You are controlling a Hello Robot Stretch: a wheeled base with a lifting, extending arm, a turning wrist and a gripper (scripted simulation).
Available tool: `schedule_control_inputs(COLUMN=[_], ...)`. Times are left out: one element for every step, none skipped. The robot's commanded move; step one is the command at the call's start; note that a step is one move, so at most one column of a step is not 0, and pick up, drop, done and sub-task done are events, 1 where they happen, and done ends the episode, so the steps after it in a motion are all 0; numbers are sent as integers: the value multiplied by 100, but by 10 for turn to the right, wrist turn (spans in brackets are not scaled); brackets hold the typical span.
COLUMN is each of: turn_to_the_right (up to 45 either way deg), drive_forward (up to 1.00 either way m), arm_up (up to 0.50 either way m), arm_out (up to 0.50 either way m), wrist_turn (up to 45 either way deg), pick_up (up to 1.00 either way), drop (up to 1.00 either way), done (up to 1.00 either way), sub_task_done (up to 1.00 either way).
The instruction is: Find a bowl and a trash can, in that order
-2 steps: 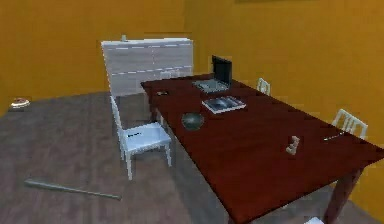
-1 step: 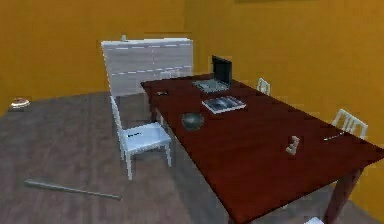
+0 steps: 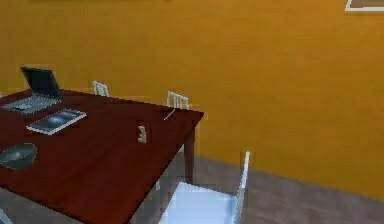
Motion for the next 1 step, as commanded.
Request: schedule_control_inputs(turn_to_the_right=[450], drive_forward=[0], arm_up=[0], arm_out=[0], wrist_turn=[0], pick_up=[0], drop=[0], done=[0], sub_task_done=[0])
